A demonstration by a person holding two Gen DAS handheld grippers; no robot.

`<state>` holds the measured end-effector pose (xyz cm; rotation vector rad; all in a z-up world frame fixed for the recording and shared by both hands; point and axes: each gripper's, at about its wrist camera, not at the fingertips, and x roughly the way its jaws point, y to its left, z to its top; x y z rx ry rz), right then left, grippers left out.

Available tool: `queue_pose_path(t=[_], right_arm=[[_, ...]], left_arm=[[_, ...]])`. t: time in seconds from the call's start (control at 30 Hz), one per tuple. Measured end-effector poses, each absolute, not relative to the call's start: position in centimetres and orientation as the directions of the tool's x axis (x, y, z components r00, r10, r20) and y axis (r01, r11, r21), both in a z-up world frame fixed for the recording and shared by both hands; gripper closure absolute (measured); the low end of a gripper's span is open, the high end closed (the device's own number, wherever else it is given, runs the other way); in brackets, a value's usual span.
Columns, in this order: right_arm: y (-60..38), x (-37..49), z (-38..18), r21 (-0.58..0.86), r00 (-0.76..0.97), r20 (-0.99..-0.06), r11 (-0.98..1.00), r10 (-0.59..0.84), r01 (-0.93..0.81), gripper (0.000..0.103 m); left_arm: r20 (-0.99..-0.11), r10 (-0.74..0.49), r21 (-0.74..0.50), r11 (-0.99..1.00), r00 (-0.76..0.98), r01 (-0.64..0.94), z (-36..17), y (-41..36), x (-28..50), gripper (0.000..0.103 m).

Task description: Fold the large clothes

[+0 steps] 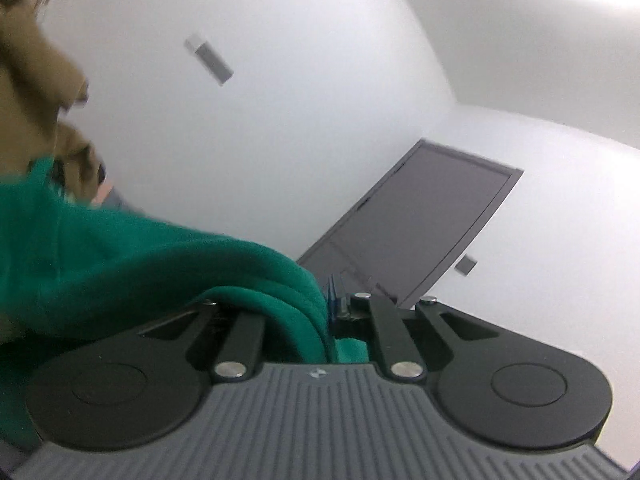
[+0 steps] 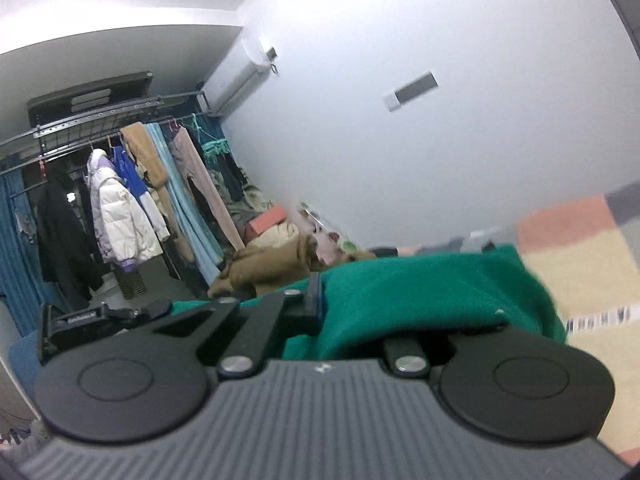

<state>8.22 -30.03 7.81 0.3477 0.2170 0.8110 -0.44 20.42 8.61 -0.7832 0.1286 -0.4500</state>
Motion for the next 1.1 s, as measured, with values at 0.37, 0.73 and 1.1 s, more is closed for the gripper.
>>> queue_pose_path(t=[0.37,0.73,1.1], right_arm=[[-28.9,5.0,26.1,0.224,0.656,0.171,0.619,0.735,-0.753,0.094],[-27.7,6.8,40.8,0.025,0.697,0.248,0.715,0.673,-0.699,0.094],[-26.5,21.9,27.3,0.161,0.813,0.039,0.799,0.581,-0.579,0.094]], left_arm=[[0.187,-0.407,-0.485,0.753,0.894,0.445,29.8,19.3,-2.9,0.092],[0.151,-0.366,-0.409,0.822,0.918,0.395,44.4,17.0,0.5,0.091],[-0.081,-0.273,-0.39,0.894,0.959,0.221,32.1,15.0,20.0,0.091]])
